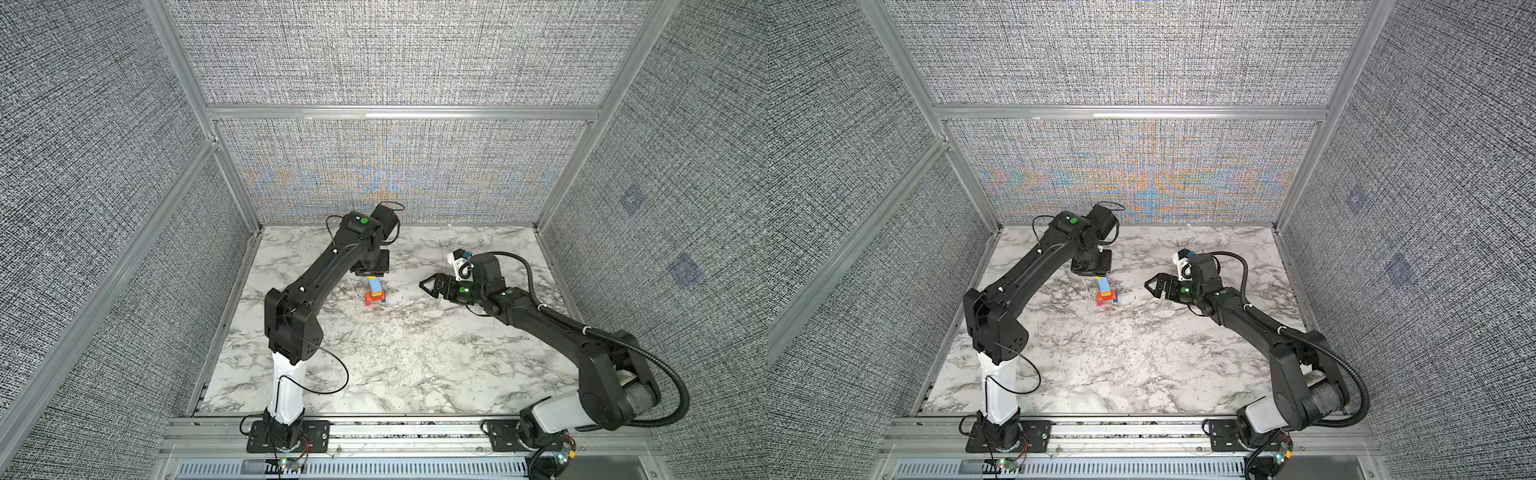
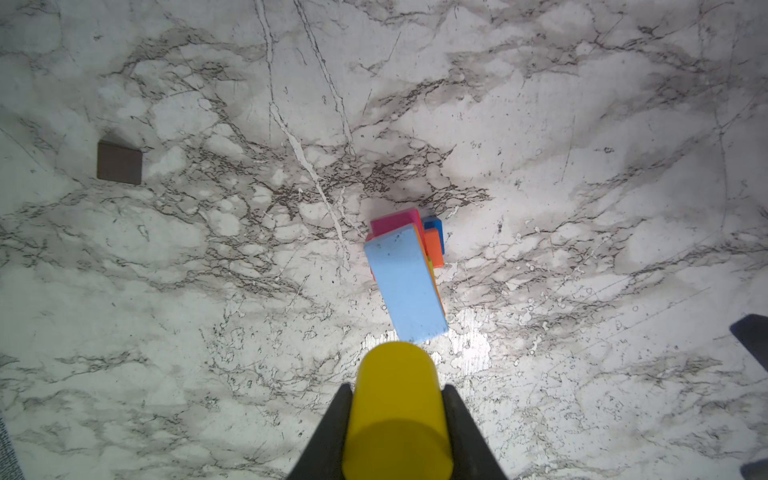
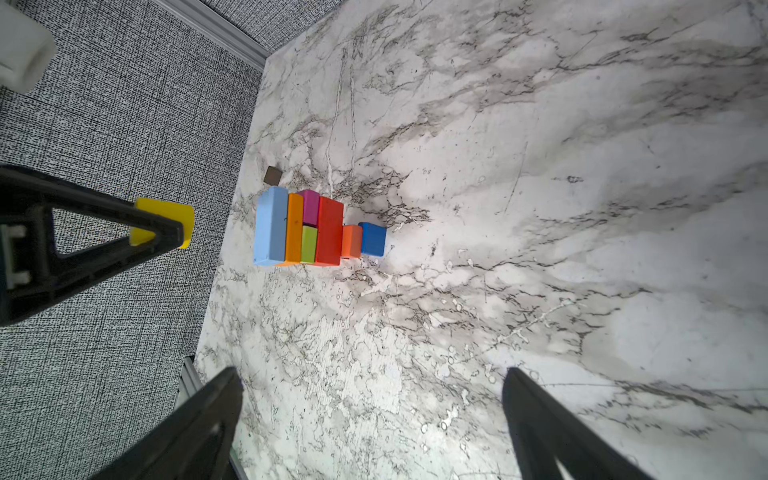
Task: Build the wood block tower
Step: 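Lift and carry the yellow cylinder with the left gripper over the light blue block, then lower the yellow cylinder onto the light blue block and open the left gripper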
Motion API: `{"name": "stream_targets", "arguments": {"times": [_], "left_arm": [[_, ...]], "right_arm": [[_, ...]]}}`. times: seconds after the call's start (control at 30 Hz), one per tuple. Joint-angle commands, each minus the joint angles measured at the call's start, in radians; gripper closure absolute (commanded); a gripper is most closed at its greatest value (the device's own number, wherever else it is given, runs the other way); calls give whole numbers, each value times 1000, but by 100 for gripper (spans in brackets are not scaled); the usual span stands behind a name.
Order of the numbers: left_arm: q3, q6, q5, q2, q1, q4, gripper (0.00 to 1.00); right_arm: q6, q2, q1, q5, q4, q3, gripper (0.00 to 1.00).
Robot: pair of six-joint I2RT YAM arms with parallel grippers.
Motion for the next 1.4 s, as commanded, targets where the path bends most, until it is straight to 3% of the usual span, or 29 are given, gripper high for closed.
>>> {"name": "stream_targets", "arguments": {"times": [0.0,1.37], "left_arm": [[19,4,1,10,0,-14,67],[-28,-3,4,52,2,26,68]], "right_arm": [[7,4,1,-19,23,-1,1],[11,25,1,-25,30,-1,1]]}}
